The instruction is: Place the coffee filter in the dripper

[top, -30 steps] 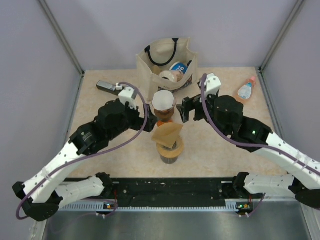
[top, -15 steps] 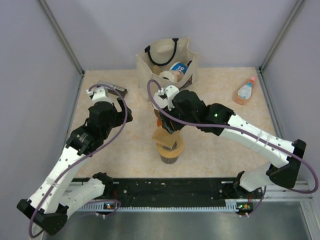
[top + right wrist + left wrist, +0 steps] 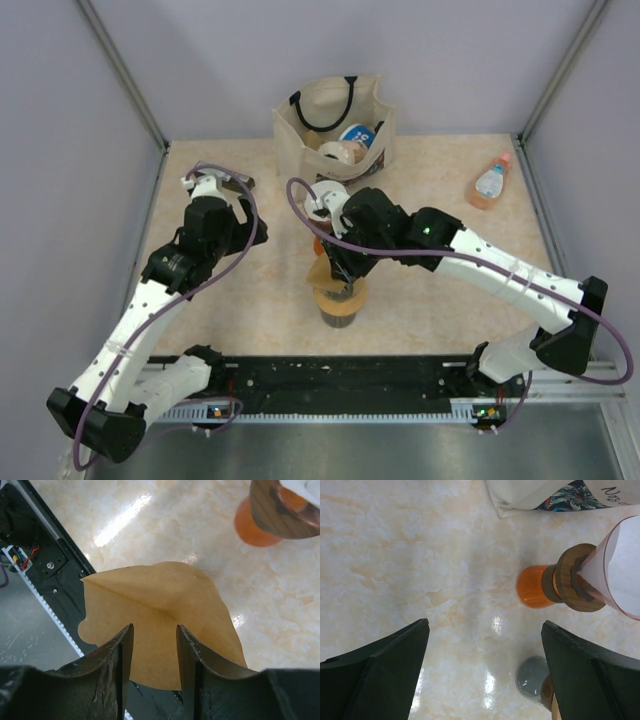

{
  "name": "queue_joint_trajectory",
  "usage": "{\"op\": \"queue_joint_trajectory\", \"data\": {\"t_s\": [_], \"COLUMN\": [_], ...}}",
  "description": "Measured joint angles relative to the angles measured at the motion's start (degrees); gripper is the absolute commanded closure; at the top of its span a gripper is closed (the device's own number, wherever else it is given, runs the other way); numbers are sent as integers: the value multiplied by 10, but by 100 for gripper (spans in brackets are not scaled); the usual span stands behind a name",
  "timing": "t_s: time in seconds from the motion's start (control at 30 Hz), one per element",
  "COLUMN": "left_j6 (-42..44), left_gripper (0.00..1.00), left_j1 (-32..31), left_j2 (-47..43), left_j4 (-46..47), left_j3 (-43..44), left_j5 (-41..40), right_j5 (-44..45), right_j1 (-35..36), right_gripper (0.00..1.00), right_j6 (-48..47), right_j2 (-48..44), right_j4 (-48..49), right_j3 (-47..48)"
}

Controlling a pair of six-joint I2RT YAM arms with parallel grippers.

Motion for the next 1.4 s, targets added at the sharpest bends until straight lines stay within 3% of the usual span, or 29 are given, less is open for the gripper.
{"op": "queue_joint_trajectory", "data": {"t_s": [0.7,1.0,1.4], "left_j6": [2,3,3], "left_gripper": [1,1,1], "left_j1": [37,42,47], "left_j2": [26,30,41], "left_j4": [15,17,17], "left_j3": [-1,-1,-1], "left_j5": [47,52,53], "right_j5": [-10,-10,-10], "right_j1": [1,1,1], "right_gripper": [69,83,90], "right_j6": [-21,-28,-33], "right_j2": [41,64,77], "right_j4": [-10,-8,-16], "right_j3": [-17,-28,-38]}}
